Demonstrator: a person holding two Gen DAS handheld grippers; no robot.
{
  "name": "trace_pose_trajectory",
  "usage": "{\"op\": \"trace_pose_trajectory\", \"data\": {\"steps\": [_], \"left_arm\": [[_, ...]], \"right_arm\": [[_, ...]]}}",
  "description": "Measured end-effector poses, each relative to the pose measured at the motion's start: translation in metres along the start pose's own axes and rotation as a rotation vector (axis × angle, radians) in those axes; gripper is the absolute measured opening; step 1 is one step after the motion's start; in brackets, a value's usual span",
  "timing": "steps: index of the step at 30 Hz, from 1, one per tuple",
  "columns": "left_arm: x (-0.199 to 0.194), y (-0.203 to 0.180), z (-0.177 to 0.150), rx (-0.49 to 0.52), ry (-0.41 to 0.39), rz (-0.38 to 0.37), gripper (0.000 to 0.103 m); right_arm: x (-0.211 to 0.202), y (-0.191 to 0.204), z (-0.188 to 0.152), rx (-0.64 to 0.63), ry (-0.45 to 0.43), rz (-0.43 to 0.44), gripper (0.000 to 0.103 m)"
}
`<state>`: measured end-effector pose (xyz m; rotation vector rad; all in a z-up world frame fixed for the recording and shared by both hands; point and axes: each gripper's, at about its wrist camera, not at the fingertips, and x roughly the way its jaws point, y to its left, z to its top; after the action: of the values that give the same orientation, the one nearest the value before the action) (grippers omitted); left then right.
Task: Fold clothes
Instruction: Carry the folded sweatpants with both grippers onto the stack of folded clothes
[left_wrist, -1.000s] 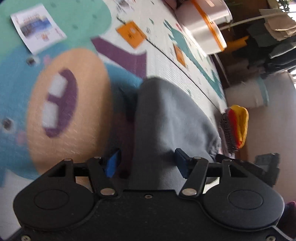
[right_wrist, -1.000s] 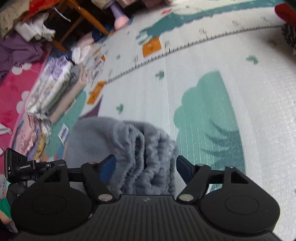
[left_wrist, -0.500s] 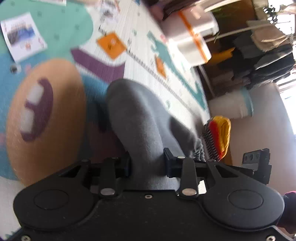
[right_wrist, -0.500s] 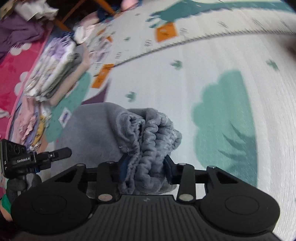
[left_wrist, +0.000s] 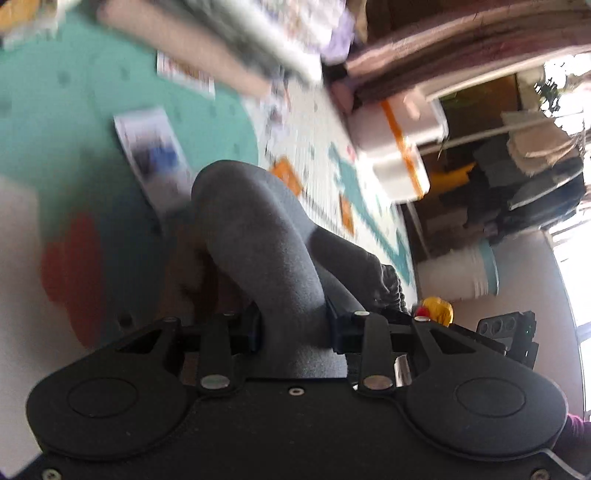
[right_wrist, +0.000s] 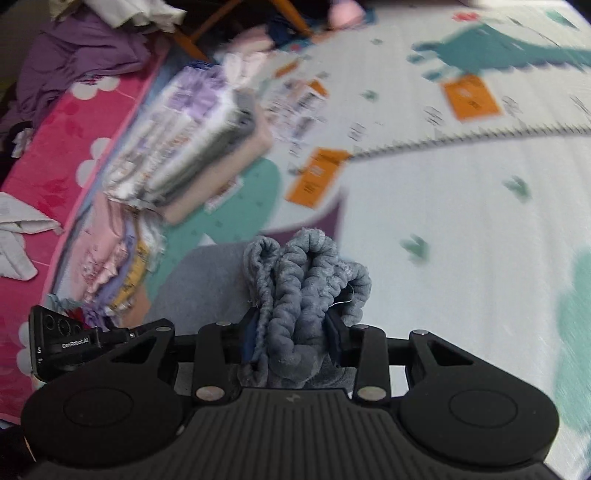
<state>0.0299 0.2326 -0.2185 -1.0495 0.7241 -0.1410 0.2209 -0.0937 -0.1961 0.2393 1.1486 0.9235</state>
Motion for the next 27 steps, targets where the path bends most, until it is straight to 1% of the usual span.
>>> {"op": "trace_pose_trajectory", "data": {"steps": [4,10,14,16,18,20,22,23,25,26,27], "left_arm": [[-0.031,-0.013,0.030,0.031,-0.125,-0.022,0.032],[-0.081,-0.047,0.083,0.122,-0.309,-0.070,0.032],[-0.105,-0.080,0.137,0.211,-0.423,-0.092,0.032],[-0.114,-0.098,0.168,0.247,-0.465,-0.106,0.032],[-0.120,-0.109,0.198,0.254,-0.505,-0.116,0.032],[-0.125,-0.103,0.216,0.229,-0.525,-0.121,0.032],[-0.117,-0.084,0.222,0.169,-0.526,-0.089,0.032],[-0.101,-0.067,0.223,0.134,-0.486,-0.015,0.032],[-0.069,-0.032,0.223,0.065,-0.402,0.136,0.032],[-0.050,-0.014,0.222,0.031,-0.352,0.273,0.033],[-0.048,-0.006,0.217,0.005,-0.359,0.259,0.034]], "right_arm": [[0.011,0.033,0.032,-0.047,-0.056,0.059,0.038],[0.018,0.092,0.106,-0.101,-0.203,0.187,0.038],[0.022,0.130,0.162,-0.136,-0.308,0.267,0.038],[0.026,0.141,0.190,-0.126,-0.357,0.296,0.038],[0.029,0.152,0.218,-0.116,-0.405,0.326,0.038],[0.034,0.161,0.245,-0.098,-0.445,0.349,0.038],[0.053,0.154,0.260,-0.035,-0.431,0.331,0.039],[0.069,0.148,0.261,-0.010,-0.412,0.293,0.040],[0.113,0.133,0.258,0.026,-0.343,0.170,0.041],[0.137,0.126,0.253,0.035,-0.288,0.082,0.041],[0.158,0.120,0.247,0.034,-0.233,-0.010,0.045]]}}
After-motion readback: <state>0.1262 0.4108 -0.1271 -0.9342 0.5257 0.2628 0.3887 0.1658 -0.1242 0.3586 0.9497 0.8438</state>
